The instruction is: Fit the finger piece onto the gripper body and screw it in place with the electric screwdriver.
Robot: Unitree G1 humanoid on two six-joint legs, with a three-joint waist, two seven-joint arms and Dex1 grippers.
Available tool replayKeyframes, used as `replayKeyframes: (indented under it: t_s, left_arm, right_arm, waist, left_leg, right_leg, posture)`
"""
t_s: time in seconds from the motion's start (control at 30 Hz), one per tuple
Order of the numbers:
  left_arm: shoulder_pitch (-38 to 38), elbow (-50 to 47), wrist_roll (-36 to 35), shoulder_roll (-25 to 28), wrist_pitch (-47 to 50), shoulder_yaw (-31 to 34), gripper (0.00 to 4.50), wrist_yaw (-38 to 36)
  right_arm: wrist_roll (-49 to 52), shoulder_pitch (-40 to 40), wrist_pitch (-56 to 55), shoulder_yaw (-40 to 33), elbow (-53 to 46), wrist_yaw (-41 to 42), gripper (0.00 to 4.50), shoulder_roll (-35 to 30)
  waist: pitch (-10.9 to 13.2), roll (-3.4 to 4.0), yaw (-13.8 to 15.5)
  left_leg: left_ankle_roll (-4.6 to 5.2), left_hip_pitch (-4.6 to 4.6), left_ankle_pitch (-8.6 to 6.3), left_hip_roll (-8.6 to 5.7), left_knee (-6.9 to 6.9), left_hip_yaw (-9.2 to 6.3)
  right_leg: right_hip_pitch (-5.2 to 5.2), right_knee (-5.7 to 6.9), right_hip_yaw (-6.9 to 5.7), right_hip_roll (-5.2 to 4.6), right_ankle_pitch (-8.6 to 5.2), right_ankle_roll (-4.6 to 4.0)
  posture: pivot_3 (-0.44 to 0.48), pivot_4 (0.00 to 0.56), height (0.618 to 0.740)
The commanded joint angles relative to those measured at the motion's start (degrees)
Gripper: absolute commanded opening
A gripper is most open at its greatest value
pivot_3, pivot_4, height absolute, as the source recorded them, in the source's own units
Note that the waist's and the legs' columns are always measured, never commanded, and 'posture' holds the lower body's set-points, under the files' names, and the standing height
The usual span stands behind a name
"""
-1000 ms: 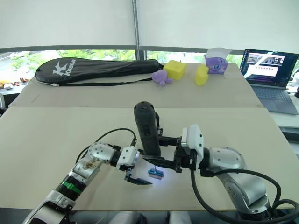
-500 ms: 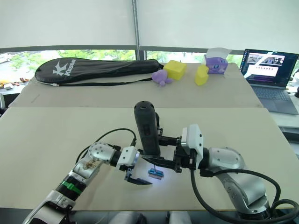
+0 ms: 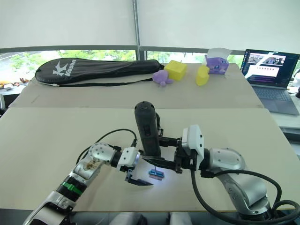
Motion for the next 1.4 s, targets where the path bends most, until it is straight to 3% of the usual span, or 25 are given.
replayKeyframes:
  t_s: [0.03,1.4]
  left_arm:
    - [-0.7,-0.6,-0.4,-0.5,-0.4,-0.2,4.5,0.0]
    - [-0.6,-0.7,-0.3,-0.9,-0.4,-0.3,4.5,0.3]
  right_arm:
    - [2.8,-0.6,-0.4,-0.9,-3.3,0.1,1.96,-0.2]
    - [3.3,-1.6,0.8,0.4,-3.8,-1.8,1.96,-0.7]
  waist:
    - [0.0,0.0,0.0]
    - [0.0,0.0,0.0]
  left_leg:
    - [0.0,0.0,0.0,0.0,0.0,0.0]
    - [0.0,0.0,0.0,0.0,0.0,0.0]
  right_leg:
    - [0.0,0.0,0.0,0.0,0.0,0.0]
    - [0.0,0.0,0.0,0.0,0.0,0.0]
  posture:
    - [0.0,0.15,0.74]
    - [0.0,0.15,0.74]
